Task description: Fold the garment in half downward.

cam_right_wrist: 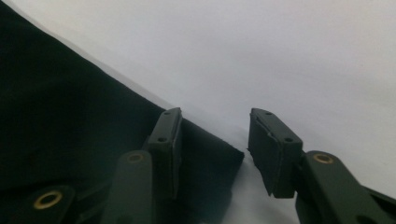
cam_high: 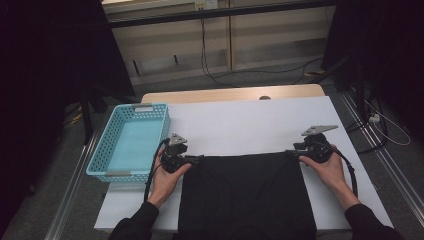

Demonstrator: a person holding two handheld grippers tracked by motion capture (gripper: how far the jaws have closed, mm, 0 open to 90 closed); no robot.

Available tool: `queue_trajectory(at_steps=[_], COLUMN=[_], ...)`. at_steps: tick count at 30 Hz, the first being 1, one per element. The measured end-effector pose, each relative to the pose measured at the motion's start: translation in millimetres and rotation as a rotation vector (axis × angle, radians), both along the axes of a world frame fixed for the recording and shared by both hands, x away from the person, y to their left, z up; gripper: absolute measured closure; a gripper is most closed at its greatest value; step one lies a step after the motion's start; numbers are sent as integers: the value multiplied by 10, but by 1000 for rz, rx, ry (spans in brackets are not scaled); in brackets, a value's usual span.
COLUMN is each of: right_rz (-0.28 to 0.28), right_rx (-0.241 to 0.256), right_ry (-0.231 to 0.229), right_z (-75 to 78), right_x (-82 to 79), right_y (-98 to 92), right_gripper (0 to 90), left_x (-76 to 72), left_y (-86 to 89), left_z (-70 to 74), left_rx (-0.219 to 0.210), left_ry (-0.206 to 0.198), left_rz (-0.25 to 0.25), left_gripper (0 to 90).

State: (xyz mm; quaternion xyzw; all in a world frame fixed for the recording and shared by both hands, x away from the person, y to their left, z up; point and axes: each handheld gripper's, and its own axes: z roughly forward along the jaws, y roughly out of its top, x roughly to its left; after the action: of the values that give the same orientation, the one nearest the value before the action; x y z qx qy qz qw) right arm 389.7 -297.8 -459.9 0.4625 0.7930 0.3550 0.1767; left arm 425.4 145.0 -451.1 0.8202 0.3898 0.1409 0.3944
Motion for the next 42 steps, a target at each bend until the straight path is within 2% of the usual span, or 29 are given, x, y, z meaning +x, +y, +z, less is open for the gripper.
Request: queue_trajectory(at_steps=[2, 7, 12, 14, 15, 19, 21, 23, 26, 31, 39, 42], right_rz=[3, 13, 57, 64, 63, 51, 43, 25, -6, -31, -65, -72], right_rx=[-1, 5, 27, 37, 35, 9, 5, -4, 11, 26, 60, 71], right_ry=[7, 24, 46, 52, 53, 55, 56, 45, 30, -11, -59, -73], right_z=[-5, -26, -21, -24, -20, 8, 16, 32, 65, 121, 207, 226], right_x=[6, 9, -22, -37, -45, -61, -68, -76, -94, -129, -141, -125], right_y=[2, -7, -21, -22, -15, 0, -2, -21, -87, -152, -232, -228], right_gripper=[574, 611, 814, 852, 859, 868, 871, 873, 874, 876, 876, 876], left_x=[12, 28, 66, 63, 53, -2, -25, -35, -41, -61, -45, -32], left_y=[4, 30, 42, 39, 45, 29, 22, 32, 53, 45, 13, -10], left_z=[-14, -21, -90, -91, -89, -93, -87, -78, -43, 19, 107, 139], left_rx=[11, 5, 10, 5, -14, -24, -23, -38, -61, -93, -118, -112], left_ry=[8, 36, 75, 77, 92, 107, 111, 112, 115, 87, 50, 41], left_rz=[-12, -19, -30, -26, -35, -50, -66, -58, -60, -72, -63, -64], left_gripper=[287, 348, 415, 436, 484, 704, 782, 822, 847, 851, 854, 854])
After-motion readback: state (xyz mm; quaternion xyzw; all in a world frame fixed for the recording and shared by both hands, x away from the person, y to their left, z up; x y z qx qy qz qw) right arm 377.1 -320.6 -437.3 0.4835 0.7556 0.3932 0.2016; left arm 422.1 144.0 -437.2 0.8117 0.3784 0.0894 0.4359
